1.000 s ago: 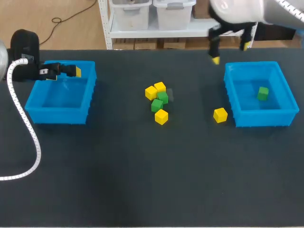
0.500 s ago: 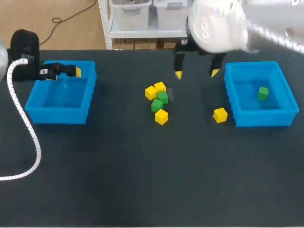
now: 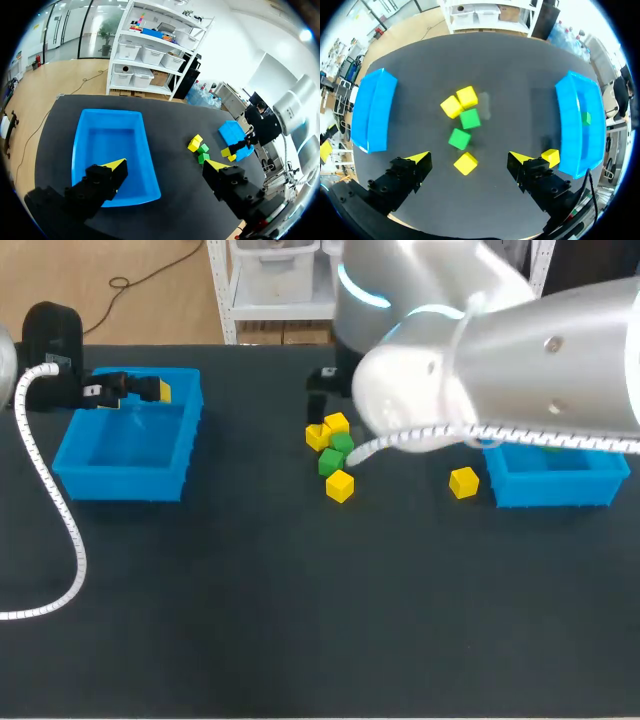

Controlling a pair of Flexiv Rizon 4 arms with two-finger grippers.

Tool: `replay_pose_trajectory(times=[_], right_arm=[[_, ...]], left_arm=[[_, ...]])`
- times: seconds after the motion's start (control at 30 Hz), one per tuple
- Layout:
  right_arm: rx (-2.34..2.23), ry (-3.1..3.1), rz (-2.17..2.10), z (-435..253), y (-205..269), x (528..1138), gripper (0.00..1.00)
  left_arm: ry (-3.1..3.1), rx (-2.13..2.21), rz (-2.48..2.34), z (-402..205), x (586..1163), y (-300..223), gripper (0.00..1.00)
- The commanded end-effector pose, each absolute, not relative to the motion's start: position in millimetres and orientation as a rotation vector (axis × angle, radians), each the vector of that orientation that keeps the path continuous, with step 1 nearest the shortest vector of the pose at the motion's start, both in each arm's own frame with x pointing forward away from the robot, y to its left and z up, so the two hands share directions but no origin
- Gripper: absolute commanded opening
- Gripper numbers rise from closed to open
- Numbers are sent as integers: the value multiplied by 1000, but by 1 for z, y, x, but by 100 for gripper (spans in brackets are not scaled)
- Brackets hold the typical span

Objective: Put the green cubes in the right bin and the yellow cubes in the left bin.

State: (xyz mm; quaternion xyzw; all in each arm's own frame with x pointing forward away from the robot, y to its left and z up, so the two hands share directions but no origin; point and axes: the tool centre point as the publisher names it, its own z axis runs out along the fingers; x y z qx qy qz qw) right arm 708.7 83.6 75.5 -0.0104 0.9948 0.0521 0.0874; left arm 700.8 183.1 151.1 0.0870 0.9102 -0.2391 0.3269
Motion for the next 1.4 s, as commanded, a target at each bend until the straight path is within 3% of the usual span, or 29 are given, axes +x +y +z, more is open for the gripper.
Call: replay_pose_trajectory(times=[0.03,1.13,1.17,1.2,1.23,1.3,1.37,1.4], right_arm=[[-37,2953,118,70,94,705,100],[-86,3044,12,-6,112,720,100],[-87,3045,13,-7,112,719,80],[-94,3047,15,-7,112,719,44],[-100,3045,14,-8,112,719,41],[-97,3043,14,-10,112,720,25],[-91,3043,14,-11,110,721,0],[-89,3042,15,-11,110,721,0]], left_arm=[[2377,230,-634,150,700,184,100],[2377,230,-634,150,700,184,100],[2377,230,-634,150,700,184,100],[2377,230,-634,150,700,184,100],[2377,230,-634,150,700,184,100],[2377,230,-634,150,700,184,100],[2377,230,-634,150,700,184,100],[2377,230,-634,150,700,184,100]])
